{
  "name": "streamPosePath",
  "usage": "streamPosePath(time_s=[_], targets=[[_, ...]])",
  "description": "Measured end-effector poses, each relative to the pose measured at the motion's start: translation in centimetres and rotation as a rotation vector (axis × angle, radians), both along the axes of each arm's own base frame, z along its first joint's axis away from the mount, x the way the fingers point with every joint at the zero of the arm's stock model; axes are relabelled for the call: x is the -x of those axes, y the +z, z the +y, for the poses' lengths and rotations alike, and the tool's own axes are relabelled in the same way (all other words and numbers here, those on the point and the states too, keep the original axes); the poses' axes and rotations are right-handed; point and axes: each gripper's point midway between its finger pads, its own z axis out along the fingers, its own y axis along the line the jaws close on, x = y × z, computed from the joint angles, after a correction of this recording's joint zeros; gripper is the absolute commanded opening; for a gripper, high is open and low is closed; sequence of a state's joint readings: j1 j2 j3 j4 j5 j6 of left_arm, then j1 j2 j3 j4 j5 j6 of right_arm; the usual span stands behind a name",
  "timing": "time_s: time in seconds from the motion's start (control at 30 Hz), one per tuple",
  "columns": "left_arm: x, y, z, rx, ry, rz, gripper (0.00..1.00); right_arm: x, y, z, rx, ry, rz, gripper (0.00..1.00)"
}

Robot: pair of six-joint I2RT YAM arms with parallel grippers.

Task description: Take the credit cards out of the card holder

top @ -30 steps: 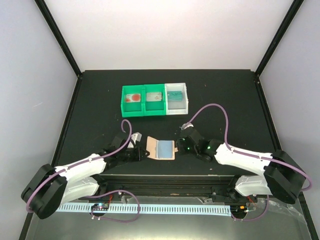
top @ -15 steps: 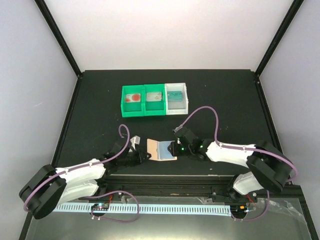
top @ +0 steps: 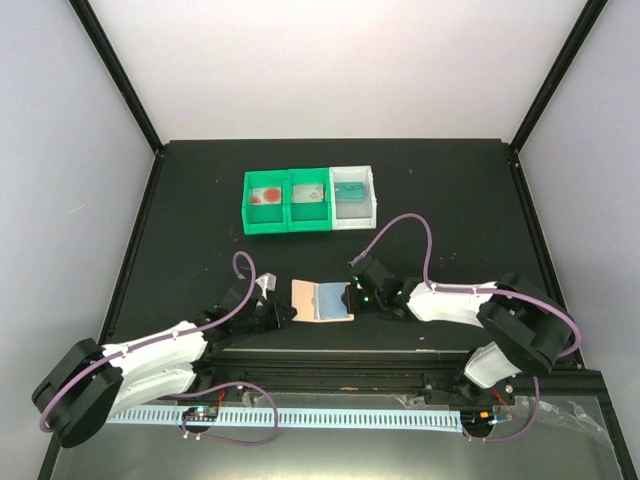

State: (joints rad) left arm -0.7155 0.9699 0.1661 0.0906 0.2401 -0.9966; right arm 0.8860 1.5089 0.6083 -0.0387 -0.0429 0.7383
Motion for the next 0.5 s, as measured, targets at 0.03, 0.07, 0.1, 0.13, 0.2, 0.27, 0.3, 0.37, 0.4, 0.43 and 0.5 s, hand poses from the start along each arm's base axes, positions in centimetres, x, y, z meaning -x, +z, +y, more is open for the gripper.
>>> streamPosePath(time_s=[0.03, 0.07, 0.1, 0.13, 0.2, 0.27, 0.3, 0.37, 0.4, 0.43, 0.5], targets=[[0.0, 0.0, 0.0, -0.001, -0.002, -0.003, 0.02, -0.1, 0.0, 0.0, 0.000, 0.000, -0.005, 0.22], [0.0, 0.0, 0.0, -0.006, -0.010, -0.010, 0.01, -0.2, 0.0, -0.1, 0.001, 0.000, -0.011, 0.22], [0.0, 0.0, 0.0, -0.008, -0.016, -0.015, 0.02, -0.2, 0.0, -0.1, 0.002, 0.001, -0.014, 0.22], [0.1, -0.1, -0.1, -0.010, -0.020, -0.014, 0.02, -0.2, 0.0, -0.1, 0.004, 0.003, -0.017, 0.22], [0.2, -0.2, -0.1, -0.011, -0.028, -0.009, 0.02, -0.2, 0.0, -0.2, 0.006, 0.007, -0.021, 0.23], [0.3, -0.3, -0.3, -0.005, -0.034, -0.001, 0.02, -0.2, 0.1, -0.2, 0.003, 0.009, -0.025, 0.25], [0.3, -0.2, -0.4, 0.003, -0.037, 0.002, 0.02, -0.2, 0.4, -0.1, -0.004, 0.011, -0.028, 0.25], [0.3, -0.1, -0.6, 0.023, -0.036, 0.004, 0.01, -0.1, 1.2, 0.0, -0.029, 0.015, -0.037, 0.26], [0.4, -0.1, -0.7, 0.033, -0.033, 0.008, 0.02, -0.1, 1.6, 0.1, -0.041, 0.016, -0.039, 0.27], [0.4, -0.3, -0.7, 0.037, -0.028, 0.013, 0.02, -0.1, 2.1, 0.4, -0.061, 0.019, -0.044, 0.27], [0.4, -0.5, -0.6, 0.041, -0.019, 0.025, 0.02, -0.1, 2.8, 0.7, -0.089, 0.019, -0.048, 0.27]])
